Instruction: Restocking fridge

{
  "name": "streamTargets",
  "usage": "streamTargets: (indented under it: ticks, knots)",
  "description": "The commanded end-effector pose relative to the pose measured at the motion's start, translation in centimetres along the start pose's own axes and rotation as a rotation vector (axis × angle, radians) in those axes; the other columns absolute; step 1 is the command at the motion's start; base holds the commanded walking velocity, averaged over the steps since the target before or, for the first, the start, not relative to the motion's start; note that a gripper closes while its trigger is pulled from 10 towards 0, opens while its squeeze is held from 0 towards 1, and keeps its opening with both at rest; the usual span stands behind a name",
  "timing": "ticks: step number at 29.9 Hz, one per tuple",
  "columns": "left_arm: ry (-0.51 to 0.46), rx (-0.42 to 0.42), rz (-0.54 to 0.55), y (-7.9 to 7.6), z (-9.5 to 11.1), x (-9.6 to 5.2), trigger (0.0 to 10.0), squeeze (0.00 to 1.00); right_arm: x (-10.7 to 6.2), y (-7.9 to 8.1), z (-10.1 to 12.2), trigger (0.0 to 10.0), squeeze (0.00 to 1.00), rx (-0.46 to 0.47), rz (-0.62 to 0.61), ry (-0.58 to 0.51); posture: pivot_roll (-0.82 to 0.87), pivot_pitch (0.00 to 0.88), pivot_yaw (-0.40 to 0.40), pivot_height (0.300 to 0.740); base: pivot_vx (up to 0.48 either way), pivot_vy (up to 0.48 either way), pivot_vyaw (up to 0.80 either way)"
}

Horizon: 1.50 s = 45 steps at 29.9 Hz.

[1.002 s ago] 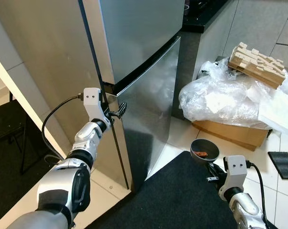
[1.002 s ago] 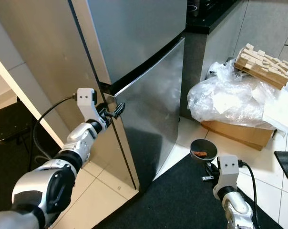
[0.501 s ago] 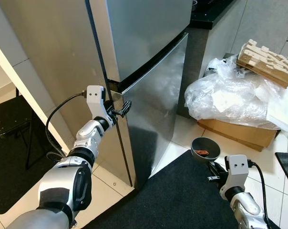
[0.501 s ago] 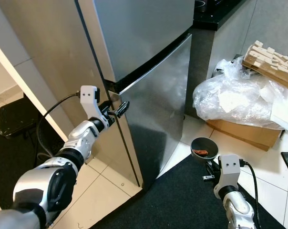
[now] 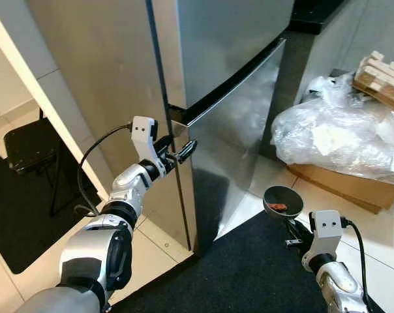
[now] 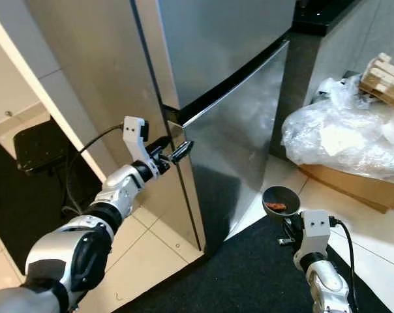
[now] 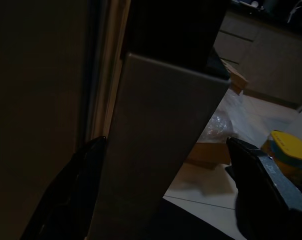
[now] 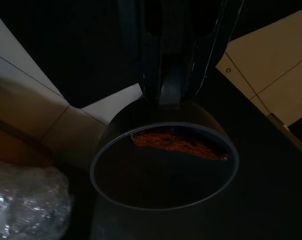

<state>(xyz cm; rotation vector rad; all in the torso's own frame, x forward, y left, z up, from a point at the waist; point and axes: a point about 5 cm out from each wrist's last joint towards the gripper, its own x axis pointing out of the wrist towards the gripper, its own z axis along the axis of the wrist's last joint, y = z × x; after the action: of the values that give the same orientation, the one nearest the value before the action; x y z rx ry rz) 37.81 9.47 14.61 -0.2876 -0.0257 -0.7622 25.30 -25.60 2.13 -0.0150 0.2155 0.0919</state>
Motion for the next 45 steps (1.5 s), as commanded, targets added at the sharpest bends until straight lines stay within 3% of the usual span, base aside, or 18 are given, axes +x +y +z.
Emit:
streamTargets:
  ticks: [1, 16, 29, 34, 38, 45]
  knots:
    - [0.085, -0.033, -0.16, -2.8, -2.2, 1.1, 10.0, 0.0, -0.1, -0.1, 0.0, 10.0, 0.0, 0.011, -0.008, -0.001, -0.23, 0.079, 0.1, 0.74, 0.0, 0.0, 0.0]
    - [0.078, -0.053, -0.263, -4.7, -2.7, 2.0, 10.0, 0.0, 0.0, -0.2, 0.3, 10.0, 0.0, 0.011, -0.015, -0.006, -0.24, 0.074, 0.104, 0.74, 0.0, 0.0, 0.0]
    - [0.075, -0.053, -0.282, -5.1, -2.6, 2.2, 10.0, 0.0, 0.1, -0.3, 0.3, 10.0, 0.0, 0.021, -0.027, 0.004, -0.24, 0.066, 0.109, 0.74, 0.0, 0.0, 0.0]
    - [0.043, -0.085, -0.355, -6.3, -2.6, 2.7, 10.0, 0.0, 0.2, -0.6, 0.1, 10.0, 0.0, 0.025, -0.053, 0.024, -0.24, 0.053, 0.112, 0.74, 0.0, 0.0, 0.0]
    - [0.063, -0.089, -0.39, -6.9, -3.7, 2.3, 10.0, 0.0, 0.2, -1.0, -0.1, 10.0, 0.0, 0.026, -0.092, 0.04, -0.24, 0.041, 0.118, 0.74, 0.0, 0.0, 0.0]
    - [0.083, -0.127, -0.255, -5.3, -5.7, 0.3, 10.0, 0.0, -0.1, -2.6, -0.9, 10.0, 0.0, 0.031, -0.201, 0.121, -0.24, 0.012, 0.126, 0.74, 0.0, 0.0, -0.11]
